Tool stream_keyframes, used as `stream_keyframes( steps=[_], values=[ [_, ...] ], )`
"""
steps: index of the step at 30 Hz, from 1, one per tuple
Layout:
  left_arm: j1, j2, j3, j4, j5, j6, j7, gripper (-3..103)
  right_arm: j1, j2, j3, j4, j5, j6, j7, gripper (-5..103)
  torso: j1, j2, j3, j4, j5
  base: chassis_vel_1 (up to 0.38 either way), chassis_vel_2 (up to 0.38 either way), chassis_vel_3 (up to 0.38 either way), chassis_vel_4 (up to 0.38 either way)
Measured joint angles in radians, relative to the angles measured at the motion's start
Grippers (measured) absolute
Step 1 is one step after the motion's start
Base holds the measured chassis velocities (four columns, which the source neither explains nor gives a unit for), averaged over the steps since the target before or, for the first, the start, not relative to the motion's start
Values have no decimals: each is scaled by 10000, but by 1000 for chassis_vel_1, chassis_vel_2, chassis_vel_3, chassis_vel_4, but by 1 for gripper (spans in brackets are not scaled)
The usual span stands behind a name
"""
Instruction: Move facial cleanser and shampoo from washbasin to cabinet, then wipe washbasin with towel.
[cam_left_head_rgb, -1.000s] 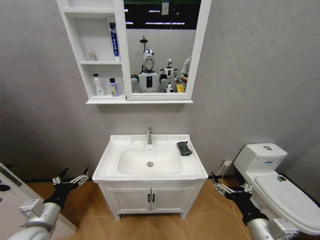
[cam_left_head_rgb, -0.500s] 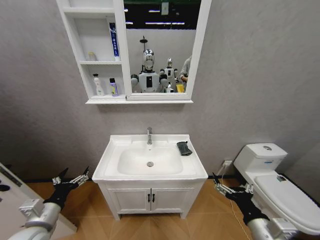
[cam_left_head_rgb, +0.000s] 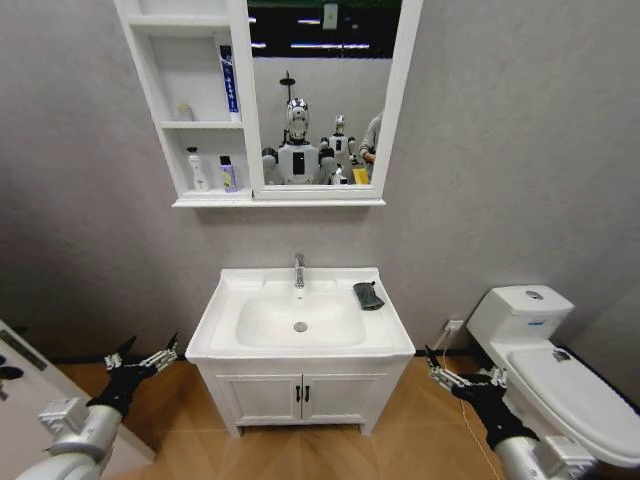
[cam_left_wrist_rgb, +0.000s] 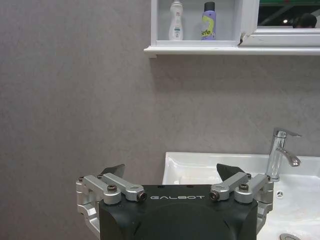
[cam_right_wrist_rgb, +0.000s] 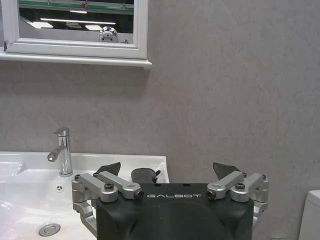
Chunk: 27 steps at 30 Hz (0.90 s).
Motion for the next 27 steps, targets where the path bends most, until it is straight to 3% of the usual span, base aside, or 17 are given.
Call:
stream_keyframes(
  steps=[14, 27],
  values=[
    [0, -1, 0, 0, 0, 0, 4, 100, 0, 1, -2, -2, 1, 2, 6, 100, -5, 2, -2, 0, -4, 239, -245, -229, 233],
    [1, -1, -1, -1, 0, 1, 5, 100, 1, 2, -3, -3, 2, 6, 6, 100, -7, 4, -2, 0, 2, 353, -364, -355, 350]
  ],
)
